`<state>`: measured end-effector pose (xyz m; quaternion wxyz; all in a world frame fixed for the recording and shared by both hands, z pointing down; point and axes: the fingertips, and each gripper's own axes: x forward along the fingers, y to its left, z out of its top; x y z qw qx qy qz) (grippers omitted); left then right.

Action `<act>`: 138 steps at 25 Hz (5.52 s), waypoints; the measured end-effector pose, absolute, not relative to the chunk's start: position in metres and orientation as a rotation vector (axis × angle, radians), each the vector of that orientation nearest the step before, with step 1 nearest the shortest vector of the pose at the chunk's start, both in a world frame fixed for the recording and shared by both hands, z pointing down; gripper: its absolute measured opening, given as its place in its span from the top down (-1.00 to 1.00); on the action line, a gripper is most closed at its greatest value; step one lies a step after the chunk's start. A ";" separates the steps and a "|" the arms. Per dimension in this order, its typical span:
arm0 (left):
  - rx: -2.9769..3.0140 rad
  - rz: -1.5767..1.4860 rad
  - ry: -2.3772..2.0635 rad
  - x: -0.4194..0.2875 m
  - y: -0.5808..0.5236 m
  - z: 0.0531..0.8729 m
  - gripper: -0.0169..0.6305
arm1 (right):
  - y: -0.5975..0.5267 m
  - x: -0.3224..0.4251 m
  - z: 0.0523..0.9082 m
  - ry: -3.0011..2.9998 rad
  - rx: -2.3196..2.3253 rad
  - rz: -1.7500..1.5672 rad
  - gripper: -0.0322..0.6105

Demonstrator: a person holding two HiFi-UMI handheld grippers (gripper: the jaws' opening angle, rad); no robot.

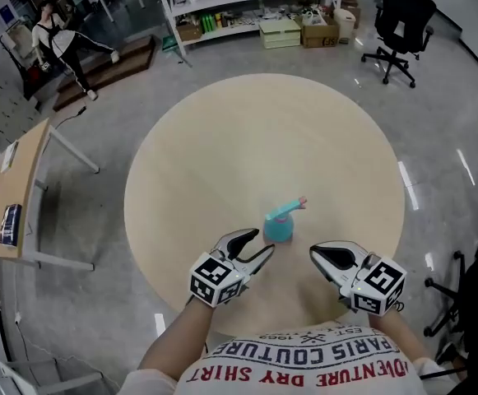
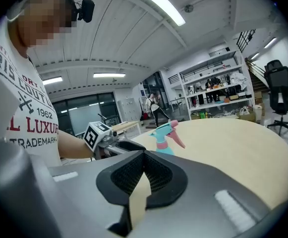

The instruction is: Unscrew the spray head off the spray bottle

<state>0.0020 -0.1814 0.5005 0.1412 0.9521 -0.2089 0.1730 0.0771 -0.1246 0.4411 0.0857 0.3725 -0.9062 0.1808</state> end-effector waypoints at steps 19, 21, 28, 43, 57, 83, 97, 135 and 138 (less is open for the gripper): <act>2.898 0.761 -0.547 0.037 -0.211 0.564 -0.07 | -0.157 0.072 0.460 -2.704 1.069 0.573 0.90; 2.898 0.769 -0.551 0.036 -0.210 0.564 -0.07 | -0.158 0.068 0.460 -2.706 1.067 0.565 0.90; 2.865 0.775 -0.620 0.032 -0.208 0.562 -0.06 | -0.176 0.056 0.468 -2.633 1.168 0.414 0.72; 2.766 0.761 -0.769 0.037 -0.203 0.559 -0.06 | -0.199 0.034 0.480 -2.579 1.284 0.263 0.47; 2.838 0.820 -0.737 0.033 -0.199 0.559 -0.05 | -0.195 0.030 0.480 -2.620 1.118 0.234 0.52; 2.771 0.789 -0.825 0.027 -0.185 0.561 -0.05 | -0.188 0.019 0.473 -2.684 1.145 0.197 0.46; 3.011 0.889 -0.022 0.029 -0.152 0.560 -0.05 | -0.155 0.016 0.472 -2.832 0.355 0.089 0.50; 2.978 0.881 0.060 0.028 -0.159 0.562 -0.05 | -0.164 0.016 0.473 -2.893 0.399 0.241 0.51; 2.939 0.818 -0.058 0.027 -0.161 0.563 -0.05 | -0.167 0.017 0.469 -2.906 0.517 0.264 0.48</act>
